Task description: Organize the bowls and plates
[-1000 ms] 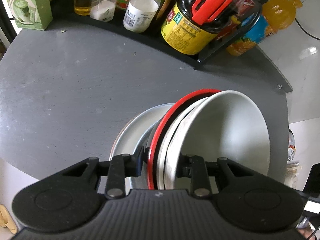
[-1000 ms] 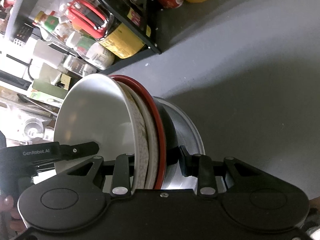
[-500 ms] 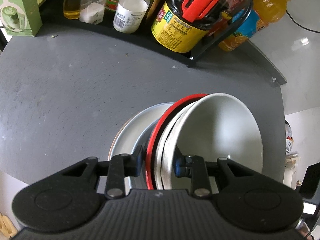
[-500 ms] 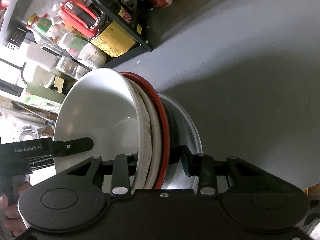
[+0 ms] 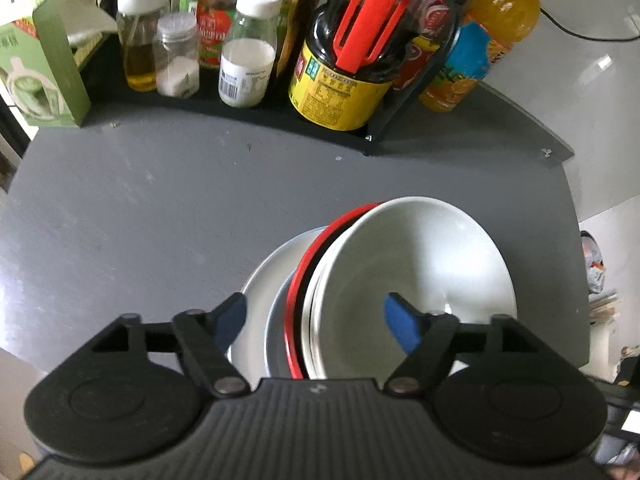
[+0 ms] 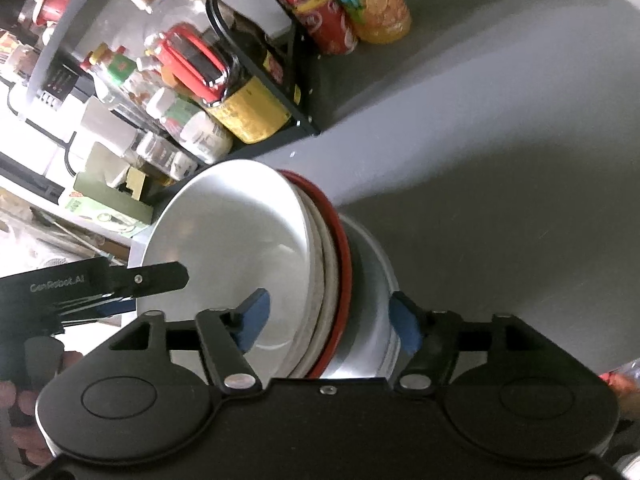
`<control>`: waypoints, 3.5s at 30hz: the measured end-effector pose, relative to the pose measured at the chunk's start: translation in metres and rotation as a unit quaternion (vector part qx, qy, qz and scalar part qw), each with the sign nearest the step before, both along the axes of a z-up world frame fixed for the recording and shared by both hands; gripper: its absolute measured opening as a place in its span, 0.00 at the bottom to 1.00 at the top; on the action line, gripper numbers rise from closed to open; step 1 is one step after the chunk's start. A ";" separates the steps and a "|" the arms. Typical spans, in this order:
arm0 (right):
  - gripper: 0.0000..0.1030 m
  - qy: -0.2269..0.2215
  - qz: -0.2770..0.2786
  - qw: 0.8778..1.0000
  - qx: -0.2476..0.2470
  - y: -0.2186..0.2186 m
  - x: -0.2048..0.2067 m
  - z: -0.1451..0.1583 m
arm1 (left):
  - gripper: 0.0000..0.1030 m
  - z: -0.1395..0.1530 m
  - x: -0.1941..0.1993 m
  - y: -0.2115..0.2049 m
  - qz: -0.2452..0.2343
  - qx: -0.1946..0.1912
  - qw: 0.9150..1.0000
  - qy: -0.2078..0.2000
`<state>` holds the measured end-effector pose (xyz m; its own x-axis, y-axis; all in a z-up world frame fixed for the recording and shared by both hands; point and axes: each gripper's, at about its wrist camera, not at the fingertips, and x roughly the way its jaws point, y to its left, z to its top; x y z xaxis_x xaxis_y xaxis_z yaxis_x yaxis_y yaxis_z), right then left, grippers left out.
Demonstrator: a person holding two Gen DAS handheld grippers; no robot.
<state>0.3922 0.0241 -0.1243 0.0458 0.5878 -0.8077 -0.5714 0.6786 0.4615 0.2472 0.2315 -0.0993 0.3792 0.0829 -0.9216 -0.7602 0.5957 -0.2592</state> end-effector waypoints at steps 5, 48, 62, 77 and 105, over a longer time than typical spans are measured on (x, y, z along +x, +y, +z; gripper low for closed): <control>0.76 -0.016 -0.019 1.000 0.013 -0.019 -0.004 0.012 | 0.82 0.012 -0.005 -0.009 -0.011 0.015 1.000 -0.001; 1.00 -0.189 -0.161 0.969 0.008 -0.185 -0.180 0.129 | 0.99 0.120 -0.131 -0.170 -0.127 0.105 0.983 -0.082; 1.00 -0.237 -0.183 0.954 -0.026 -0.203 -0.235 0.150 | 0.99 0.138 -0.172 -0.195 -0.153 0.133 0.975 -0.089; 1.00 -0.283 -0.203 0.937 -0.041 -0.206 -0.279 0.154 | 0.99 0.145 -0.199 -0.216 -0.184 0.154 0.963 -0.121; 1.00 -0.282 -0.204 0.936 -0.041 -0.208 -0.276 0.145 | 0.99 0.143 -0.194 -0.213 -0.183 0.170 0.962 -0.109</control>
<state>0.1161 -0.1839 0.0209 0.6865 0.3660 -0.6283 -0.3940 0.9135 0.1017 0.0527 0.0190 0.0435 0.6217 0.1888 -0.7602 -0.4325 0.8919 -0.1323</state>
